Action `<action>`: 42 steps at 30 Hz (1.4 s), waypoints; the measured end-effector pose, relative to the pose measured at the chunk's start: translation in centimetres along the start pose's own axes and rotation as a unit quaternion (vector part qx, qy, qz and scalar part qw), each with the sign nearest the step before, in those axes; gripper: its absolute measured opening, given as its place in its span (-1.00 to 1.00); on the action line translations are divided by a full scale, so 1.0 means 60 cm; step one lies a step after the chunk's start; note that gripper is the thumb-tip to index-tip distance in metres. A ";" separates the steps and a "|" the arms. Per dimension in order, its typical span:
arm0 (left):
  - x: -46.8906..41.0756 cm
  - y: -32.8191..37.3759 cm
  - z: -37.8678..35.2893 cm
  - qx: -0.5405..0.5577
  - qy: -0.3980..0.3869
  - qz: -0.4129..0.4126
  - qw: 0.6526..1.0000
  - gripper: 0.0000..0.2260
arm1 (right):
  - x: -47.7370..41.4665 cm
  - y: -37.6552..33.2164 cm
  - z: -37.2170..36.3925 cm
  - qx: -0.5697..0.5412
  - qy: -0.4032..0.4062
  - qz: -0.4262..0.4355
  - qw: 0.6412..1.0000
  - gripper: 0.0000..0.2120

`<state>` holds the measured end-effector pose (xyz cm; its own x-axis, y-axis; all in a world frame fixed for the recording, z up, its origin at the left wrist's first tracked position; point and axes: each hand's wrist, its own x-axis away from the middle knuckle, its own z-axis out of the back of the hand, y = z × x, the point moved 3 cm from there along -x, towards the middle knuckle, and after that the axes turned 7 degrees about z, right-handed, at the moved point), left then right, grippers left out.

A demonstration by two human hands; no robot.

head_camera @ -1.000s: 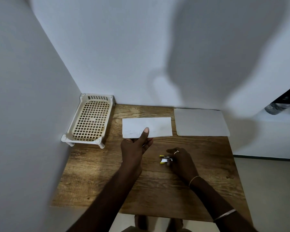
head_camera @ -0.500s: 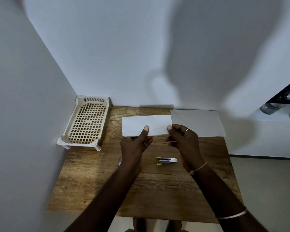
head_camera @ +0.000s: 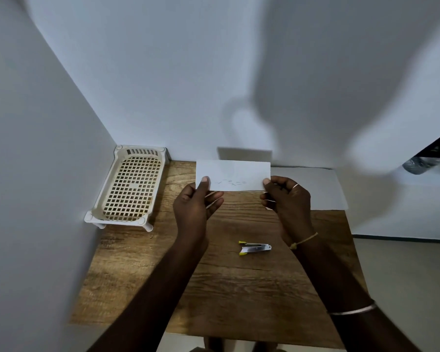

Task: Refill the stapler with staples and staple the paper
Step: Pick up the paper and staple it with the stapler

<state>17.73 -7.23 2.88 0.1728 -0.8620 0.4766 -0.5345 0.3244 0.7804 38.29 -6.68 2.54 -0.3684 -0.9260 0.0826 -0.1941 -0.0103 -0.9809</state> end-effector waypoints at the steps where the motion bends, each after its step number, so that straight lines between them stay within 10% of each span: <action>1: -0.013 -0.004 0.000 -0.009 0.008 0.008 1.000 -0.84 | -0.008 0.009 -0.001 0.016 0.004 -0.001 1.000 -0.86; 22: -0.201 -0.150 0.049 -0.216 0.134 0.126 0.959 -0.75 | -0.098 0.194 0.021 0.287 0.053 -0.122 0.949 -0.89; 31: -0.167 -0.137 0.058 -0.390 0.150 0.034 0.908 -0.48 | -0.067 0.171 0.035 0.489 -0.039 -0.019 0.871 -0.69; 36: -0.118 -0.156 0.026 -0.609 -0.022 -0.216 0.763 -0.61 | -0.020 0.185 -0.002 0.601 -0.218 0.135 0.757 -0.59; 42: -0.131 -0.226 0.052 -0.795 -0.143 -0.163 0.566 -0.41 | -0.013 0.228 -0.026 0.682 -0.324 0.092 0.649 -0.44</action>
<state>21.06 -6.06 -12.73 -0.2155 -0.9312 0.2941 0.9476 -0.1266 0.2934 34.47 -5.53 -10.66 0.2744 -0.9187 0.2841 0.9476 0.2082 -0.2423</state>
